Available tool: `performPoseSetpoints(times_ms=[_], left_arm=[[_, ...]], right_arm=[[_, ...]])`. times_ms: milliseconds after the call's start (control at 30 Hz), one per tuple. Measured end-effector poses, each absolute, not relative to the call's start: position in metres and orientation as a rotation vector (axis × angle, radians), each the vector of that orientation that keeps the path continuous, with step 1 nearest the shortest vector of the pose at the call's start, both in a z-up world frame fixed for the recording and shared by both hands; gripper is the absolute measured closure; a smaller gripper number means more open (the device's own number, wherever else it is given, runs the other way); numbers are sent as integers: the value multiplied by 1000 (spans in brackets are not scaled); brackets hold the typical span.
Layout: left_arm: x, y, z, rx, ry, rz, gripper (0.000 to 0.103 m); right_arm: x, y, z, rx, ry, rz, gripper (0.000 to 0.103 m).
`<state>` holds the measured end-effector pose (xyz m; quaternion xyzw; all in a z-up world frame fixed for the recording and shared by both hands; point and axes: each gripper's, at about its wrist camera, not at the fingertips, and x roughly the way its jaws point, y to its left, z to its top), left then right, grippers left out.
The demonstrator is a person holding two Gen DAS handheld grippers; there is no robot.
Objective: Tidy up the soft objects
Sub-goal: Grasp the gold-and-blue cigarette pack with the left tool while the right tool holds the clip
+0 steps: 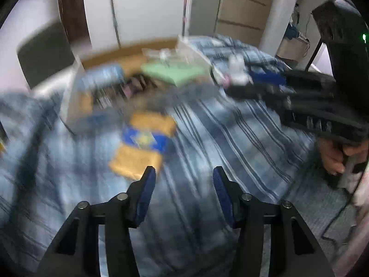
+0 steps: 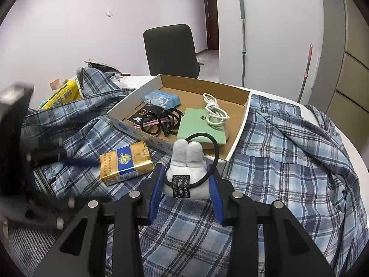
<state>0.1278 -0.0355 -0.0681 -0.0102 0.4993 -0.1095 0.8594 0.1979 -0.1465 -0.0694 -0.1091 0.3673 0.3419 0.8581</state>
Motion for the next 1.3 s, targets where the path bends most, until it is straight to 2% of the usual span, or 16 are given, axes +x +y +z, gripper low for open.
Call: performPoseSetpoints(times_ms=[100, 200, 267, 400, 567, 900, 1300], left_arm=[[135, -36, -52, 95, 947, -177, 46], [152, -29, -52, 124, 955, -164, 38], [167, -20, -58, 106, 984, -166, 35], [182, 0, -78, 33, 1064, -167, 35], [182, 12, -89, -45, 1081, -180, 35], [158, -6, -88, -45, 1104, -205, 35], [170, -13, -87, -36, 1035, -82, 35]], right_arm=[[195, -143, -71, -239, 775, 728, 66], [193, -142, -71, -247, 775, 737, 66], [193, -141, -72, -250, 776, 741, 66], [193, -140, -73, -257, 777, 748, 66], [194, -140, -75, -263, 785, 750, 66], [194, -140, -75, -266, 782, 751, 66], [194, -140, -80, -268, 747, 694, 66]])
